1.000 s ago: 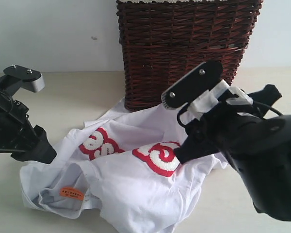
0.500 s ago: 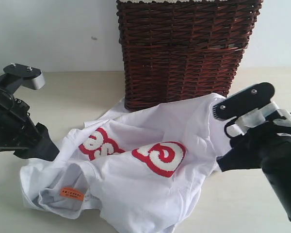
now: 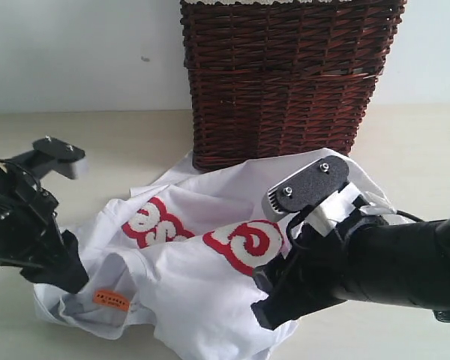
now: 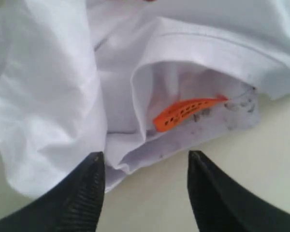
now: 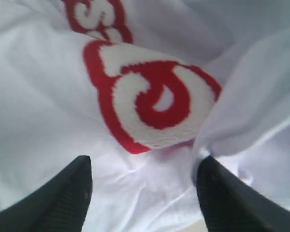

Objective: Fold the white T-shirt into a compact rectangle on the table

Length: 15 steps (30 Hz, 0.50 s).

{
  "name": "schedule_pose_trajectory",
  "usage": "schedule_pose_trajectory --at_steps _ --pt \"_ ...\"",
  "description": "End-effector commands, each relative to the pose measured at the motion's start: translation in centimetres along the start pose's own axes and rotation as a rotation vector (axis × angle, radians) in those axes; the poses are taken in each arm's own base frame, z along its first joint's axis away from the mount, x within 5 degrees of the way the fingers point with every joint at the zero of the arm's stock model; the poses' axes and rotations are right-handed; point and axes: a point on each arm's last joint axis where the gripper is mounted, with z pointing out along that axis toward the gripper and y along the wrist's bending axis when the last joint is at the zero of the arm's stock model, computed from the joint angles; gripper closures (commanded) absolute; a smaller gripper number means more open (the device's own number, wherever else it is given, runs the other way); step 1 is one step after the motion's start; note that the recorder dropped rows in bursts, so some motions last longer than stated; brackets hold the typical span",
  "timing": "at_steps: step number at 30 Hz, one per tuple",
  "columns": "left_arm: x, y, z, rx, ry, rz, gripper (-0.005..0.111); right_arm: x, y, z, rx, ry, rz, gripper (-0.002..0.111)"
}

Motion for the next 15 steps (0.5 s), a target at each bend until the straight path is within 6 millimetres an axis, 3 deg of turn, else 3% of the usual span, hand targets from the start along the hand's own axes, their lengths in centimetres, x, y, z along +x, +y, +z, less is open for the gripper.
schedule_pose_trajectory --at_steps 1,4,9,12,15 --pt "-0.5 -1.3 2.8 0.101 0.062 0.121 0.055 -0.2 0.1 -1.8 -0.033 -0.063 -0.021 0.049" --pt "-0.9 -2.7 3.6 0.148 0.077 0.175 0.055 -0.5 -1.4 -2.9 0.13 -0.096 -0.011 0.05" --pt "-1.1 -5.0 2.7 0.139 0.116 0.272 0.056 -0.4 -4.2 -4.6 0.451 -0.107 0.016 0.051" --pt "-0.9 -6.1 2.9 0.131 0.13 0.335 0.058 -0.1 -4.3 -4.8 0.464 -0.108 0.024 0.051" --pt "-0.8 -6.2 4.0 0.031 0.1 0.447 0.074 -0.2 -3.8 -4.6 0.393 -0.112 0.01 0.054"
